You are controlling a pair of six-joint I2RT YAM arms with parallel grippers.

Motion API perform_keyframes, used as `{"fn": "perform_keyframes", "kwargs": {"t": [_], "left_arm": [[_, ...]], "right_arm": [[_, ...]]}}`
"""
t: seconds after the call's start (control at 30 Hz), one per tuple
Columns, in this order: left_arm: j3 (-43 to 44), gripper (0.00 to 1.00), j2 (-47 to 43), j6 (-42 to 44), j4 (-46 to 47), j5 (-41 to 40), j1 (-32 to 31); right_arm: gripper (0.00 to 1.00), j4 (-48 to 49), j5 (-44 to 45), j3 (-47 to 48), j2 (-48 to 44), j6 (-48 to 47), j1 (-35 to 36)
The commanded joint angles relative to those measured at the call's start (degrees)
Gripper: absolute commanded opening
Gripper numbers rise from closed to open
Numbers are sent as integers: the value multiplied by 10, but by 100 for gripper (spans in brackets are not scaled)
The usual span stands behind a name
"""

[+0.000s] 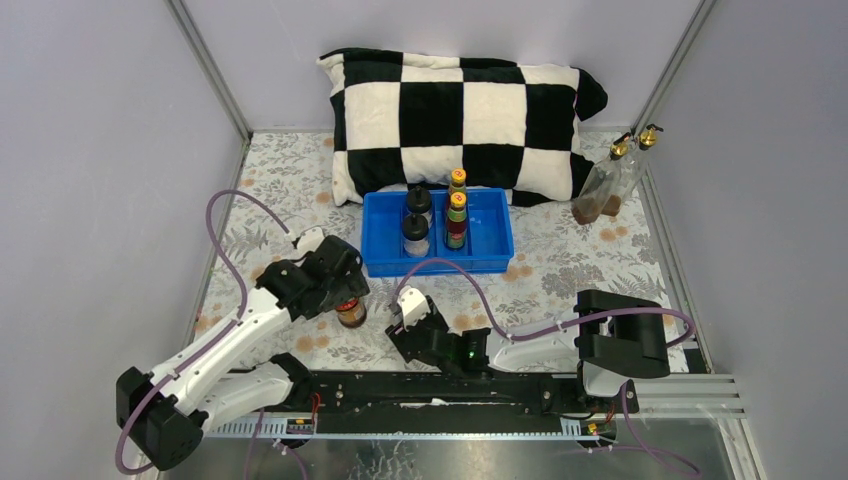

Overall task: Organize the condiment bottles
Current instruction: Pick up the bottle from the center of the board.

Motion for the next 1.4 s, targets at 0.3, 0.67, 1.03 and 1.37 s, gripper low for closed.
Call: {"fn": "perform_keyframes", "kwargs": {"t": [0.3,0.67,1.03,1.37], "left_arm": [[13,85,33,-15,23,-45,-30],[23,74,47,-4,44,-47,-35],[28,74,59,5,58,-52,-36],[32,74,77,13,77,-44,-36]], "right_arm": [[65,16,22,-23,-18,-1,-14],[65,17,14,-27,-23,3,-15],[65,30,10,-33,-17,8,-16],[65,36,11,-40,-18,11,-16]]}}
